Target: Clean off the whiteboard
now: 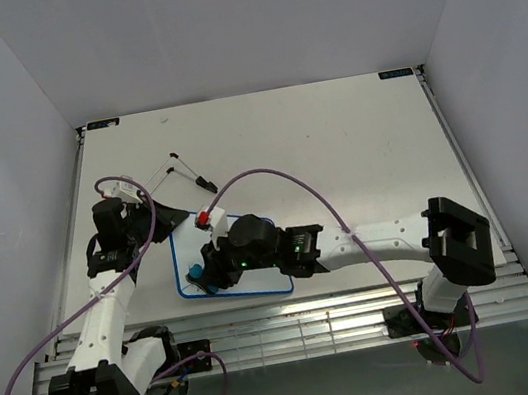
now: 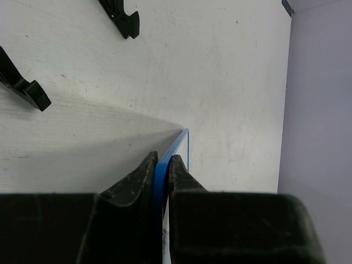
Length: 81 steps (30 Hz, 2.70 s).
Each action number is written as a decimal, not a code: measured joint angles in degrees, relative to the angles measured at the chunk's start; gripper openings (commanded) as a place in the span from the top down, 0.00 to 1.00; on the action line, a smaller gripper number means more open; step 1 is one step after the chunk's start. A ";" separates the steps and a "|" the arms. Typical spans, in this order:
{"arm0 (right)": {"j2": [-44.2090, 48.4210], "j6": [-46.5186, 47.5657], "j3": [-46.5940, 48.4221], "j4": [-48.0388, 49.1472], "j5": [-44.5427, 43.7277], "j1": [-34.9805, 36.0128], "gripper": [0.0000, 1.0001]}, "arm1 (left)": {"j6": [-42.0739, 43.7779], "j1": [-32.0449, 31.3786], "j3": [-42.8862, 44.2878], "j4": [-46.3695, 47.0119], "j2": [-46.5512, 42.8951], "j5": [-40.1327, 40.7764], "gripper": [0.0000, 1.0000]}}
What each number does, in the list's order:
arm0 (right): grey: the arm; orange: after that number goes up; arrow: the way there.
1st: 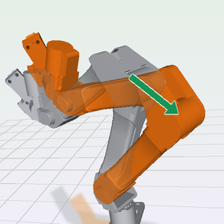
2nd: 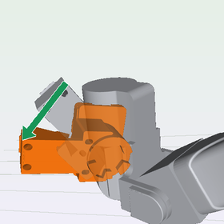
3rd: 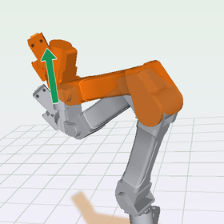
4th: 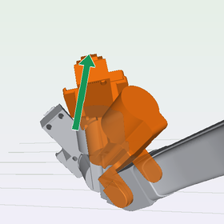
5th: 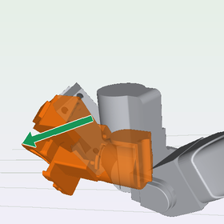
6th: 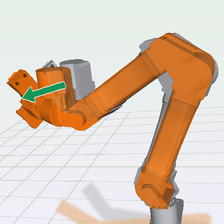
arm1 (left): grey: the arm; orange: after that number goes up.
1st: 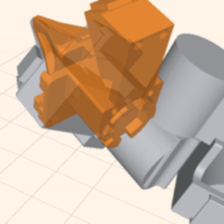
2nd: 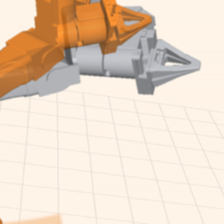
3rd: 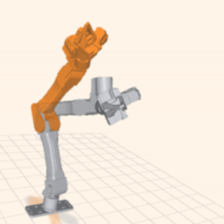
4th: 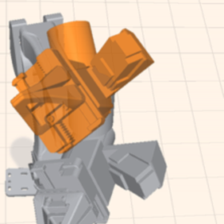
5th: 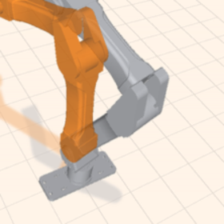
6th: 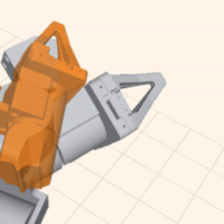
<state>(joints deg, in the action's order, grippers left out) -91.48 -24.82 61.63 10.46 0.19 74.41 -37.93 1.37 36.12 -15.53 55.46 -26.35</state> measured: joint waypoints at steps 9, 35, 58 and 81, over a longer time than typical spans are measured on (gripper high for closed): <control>-4.59 1.55 8.44 -5.44 -0.68 1.05 0.92 | 0.68 0.57 -0.02 -0.02 0.61 -0.13 1.00; -9.07 8.76 17.33 -14.99 -6.14 -2.12 0.92 | 0.22 0.50 -0.02 -0.22 0.57 0.02 1.00; -3.85 22.29 8.76 -6.71 -2.47 3.17 0.92 | 0.22 0.37 -0.02 -1.03 0.28 -0.50 1.00; -1.53 30.56 4.09 -2.01 -1.68 5.92 0.92 | 0.48 0.28 -0.04 -1.20 0.31 -1.09 1.00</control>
<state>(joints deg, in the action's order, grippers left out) -93.01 5.74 65.71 8.45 -1.50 80.34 -37.45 1.65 36.07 -16.73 55.77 -27.44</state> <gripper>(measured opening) 0.305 0.193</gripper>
